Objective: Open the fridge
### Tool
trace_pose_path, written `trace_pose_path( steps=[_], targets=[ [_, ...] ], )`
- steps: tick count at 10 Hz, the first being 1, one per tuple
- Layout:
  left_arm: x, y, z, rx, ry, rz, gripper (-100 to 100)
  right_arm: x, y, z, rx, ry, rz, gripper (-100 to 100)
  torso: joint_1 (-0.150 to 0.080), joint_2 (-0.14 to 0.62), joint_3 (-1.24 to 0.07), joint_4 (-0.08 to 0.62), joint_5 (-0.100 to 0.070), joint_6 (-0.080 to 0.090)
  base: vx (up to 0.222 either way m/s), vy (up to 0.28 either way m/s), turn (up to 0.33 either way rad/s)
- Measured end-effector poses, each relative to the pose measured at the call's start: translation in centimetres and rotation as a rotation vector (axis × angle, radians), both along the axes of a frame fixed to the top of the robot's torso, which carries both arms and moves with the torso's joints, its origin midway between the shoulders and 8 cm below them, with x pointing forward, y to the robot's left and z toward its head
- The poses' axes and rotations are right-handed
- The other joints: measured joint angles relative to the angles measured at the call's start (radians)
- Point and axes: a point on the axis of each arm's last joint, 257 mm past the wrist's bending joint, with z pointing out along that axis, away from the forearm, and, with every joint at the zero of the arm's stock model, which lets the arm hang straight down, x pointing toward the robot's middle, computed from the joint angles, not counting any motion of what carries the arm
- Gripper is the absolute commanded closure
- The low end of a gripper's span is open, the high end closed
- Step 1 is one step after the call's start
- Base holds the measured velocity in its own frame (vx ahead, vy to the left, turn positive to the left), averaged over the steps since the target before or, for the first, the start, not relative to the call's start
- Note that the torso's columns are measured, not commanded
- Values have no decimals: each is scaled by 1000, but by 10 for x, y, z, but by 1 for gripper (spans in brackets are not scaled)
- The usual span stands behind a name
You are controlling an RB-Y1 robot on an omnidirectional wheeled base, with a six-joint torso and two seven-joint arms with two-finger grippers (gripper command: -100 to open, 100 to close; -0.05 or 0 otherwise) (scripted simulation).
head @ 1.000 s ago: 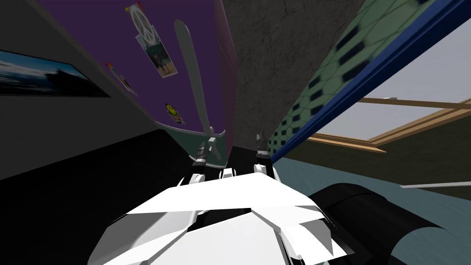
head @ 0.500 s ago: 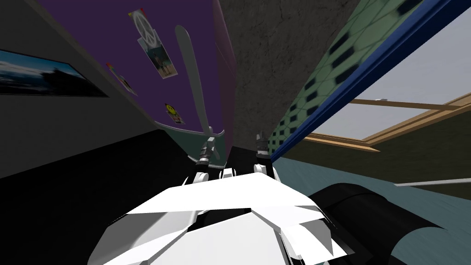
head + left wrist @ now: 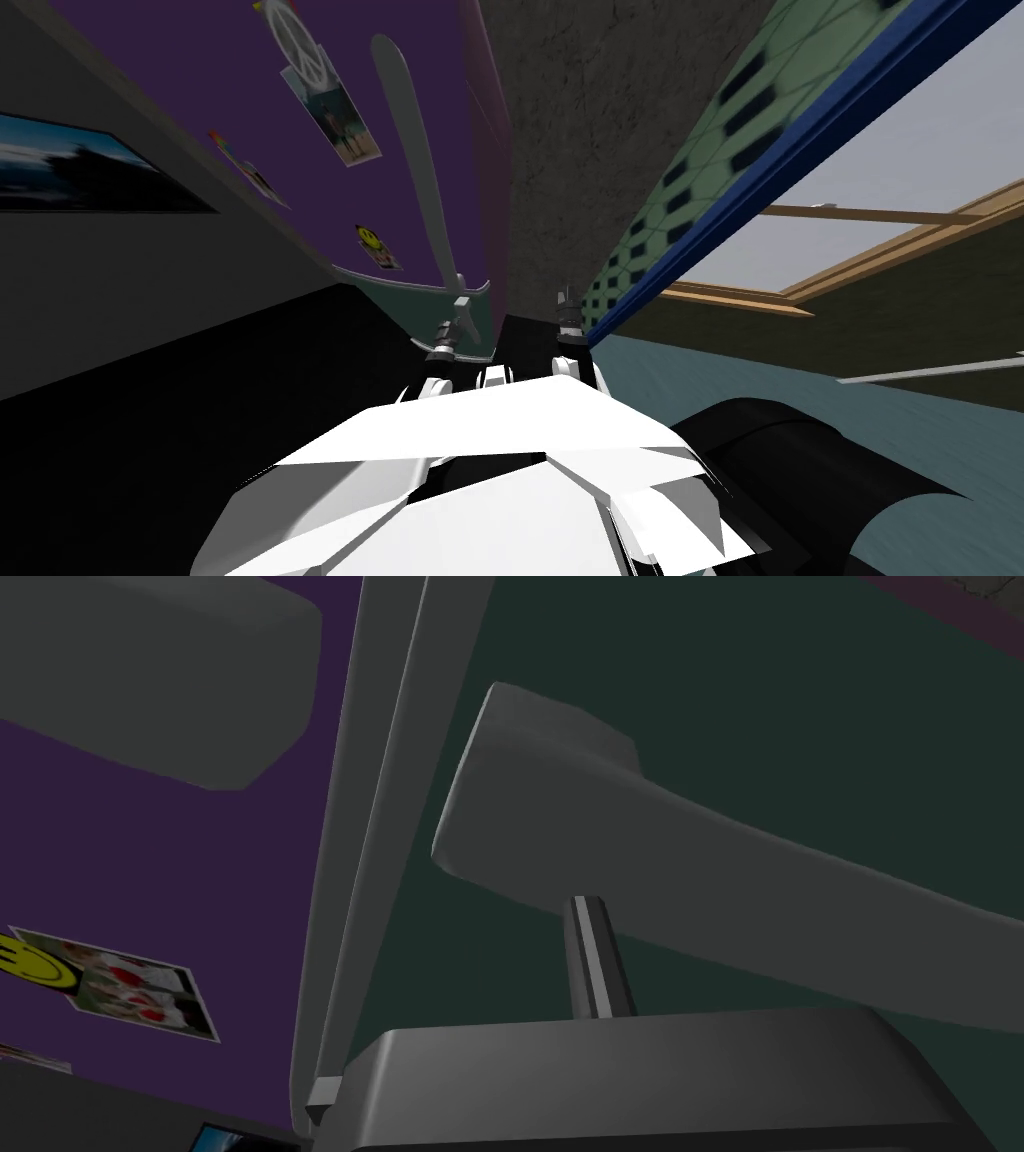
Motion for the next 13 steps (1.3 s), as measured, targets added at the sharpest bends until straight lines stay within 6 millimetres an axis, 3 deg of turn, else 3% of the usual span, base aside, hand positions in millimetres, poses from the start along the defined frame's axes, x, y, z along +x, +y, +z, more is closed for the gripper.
trace_pose_path(
  steps=[6,9,11,12,13],
  targets=[
    [-18,-26,6,1,-10,-100,100,0,0,0,0,0,0,0,-20,-9,-6,-3,-5,0,-202,280,-118],
    [-30,-42,8,-2,-12,-159,100,0,0,0,0,0,0,0,-8,-4,-3,-2,-2,0,-219,284,-134],
    [-37,-49,9,-4,-9,-185,100,0,0,0,0,0,0,0,-16,-8,-5,-3,-4,0,-150,167,-48],
    [-37,-49,9,-5,-9,-187,-100,0,0,0,0,0,0,0,-21,-13,-7,-4,-5,0,59,-40,61],
    [-36,-49,11,-11,-7,-181,-100,0,0,0,1,1,0,0,-25,-18,-11,-5,-7,0,150,-107,64]
  ],
)
